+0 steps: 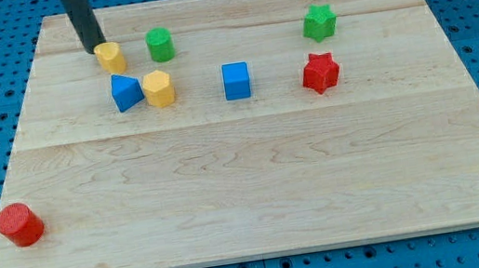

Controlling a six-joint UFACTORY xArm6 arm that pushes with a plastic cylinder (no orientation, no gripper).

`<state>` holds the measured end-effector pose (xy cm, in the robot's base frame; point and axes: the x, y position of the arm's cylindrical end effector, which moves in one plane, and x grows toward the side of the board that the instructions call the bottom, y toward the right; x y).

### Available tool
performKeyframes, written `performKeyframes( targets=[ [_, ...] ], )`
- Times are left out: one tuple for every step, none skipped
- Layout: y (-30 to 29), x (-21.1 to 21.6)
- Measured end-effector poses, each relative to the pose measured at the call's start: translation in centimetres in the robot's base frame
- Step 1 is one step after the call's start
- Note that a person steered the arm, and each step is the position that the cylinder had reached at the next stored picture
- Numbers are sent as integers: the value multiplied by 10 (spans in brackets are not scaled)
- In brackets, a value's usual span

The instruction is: Push the yellow heart into the green circle

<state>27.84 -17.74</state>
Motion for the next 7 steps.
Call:
performKeyframes(
  targets=[
    [-36,9],
    [-60,60],
    [-25,60],
    [-16,14],
    [-16,17],
    [-47,54],
    [-9,66]
  ],
)
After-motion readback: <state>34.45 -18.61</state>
